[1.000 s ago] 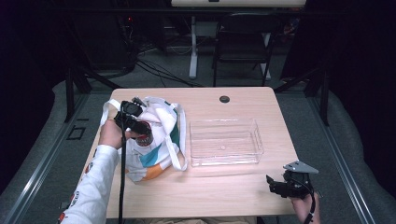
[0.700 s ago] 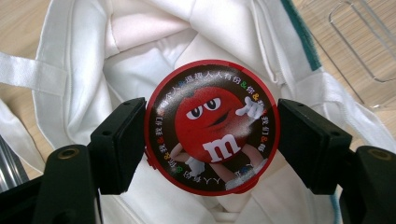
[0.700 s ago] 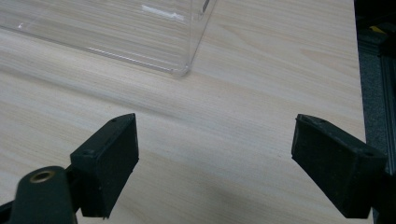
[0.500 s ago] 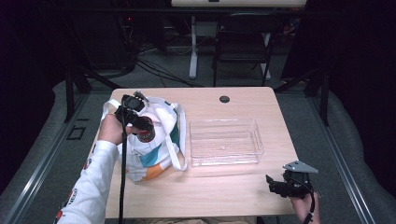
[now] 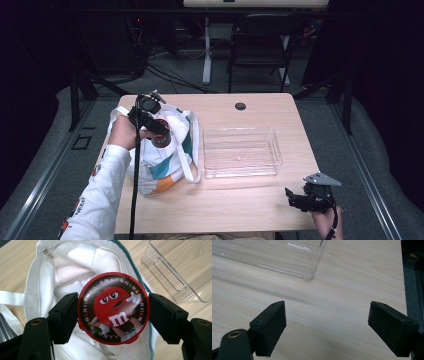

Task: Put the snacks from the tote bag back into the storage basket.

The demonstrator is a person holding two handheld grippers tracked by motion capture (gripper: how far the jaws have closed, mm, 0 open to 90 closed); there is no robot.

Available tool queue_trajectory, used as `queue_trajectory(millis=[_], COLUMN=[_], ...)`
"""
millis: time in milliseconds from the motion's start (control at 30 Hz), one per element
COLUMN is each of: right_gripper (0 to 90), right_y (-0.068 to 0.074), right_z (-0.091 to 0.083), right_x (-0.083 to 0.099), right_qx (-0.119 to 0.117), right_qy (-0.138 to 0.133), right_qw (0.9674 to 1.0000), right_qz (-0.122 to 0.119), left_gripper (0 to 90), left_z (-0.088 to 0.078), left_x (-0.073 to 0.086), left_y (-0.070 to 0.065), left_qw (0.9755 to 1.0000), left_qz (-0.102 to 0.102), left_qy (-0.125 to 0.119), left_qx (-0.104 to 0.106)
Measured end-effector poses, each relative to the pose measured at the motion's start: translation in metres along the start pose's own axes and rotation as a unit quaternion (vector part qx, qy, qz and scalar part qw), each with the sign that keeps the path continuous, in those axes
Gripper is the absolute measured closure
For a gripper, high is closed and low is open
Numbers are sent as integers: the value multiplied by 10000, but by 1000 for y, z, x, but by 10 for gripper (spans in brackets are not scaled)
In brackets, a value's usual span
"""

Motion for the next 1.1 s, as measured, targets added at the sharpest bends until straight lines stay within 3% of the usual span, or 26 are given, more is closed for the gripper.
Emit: queue_trajectory(millis=[700, 1100], right_gripper=[144, 144], right_y=[-1, 0], right_z=[-1, -2], right_x=[1, 1], right_qx=[11, -18], right_qy=[0, 3], right_qw=[10000, 10000], right_qz=[0, -11], left_gripper=[272, 272], left_z=[-10, -7], left_x=[-31, -55], left_y=[-32, -61], left_qw=[9991, 9972], left_qz=[423, 733], left_qy=[-17, -2], left_qx=[44, 173])
Point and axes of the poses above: each handheld gripper's, and its own axes: z roughly forward along the jaws, x roughly out of its underside, y roughly to its left, the point moved 8 cm from there along z, roughly forward along the jaws, and after that the axes turned 2 degrees about z, right-handed, at the moved point
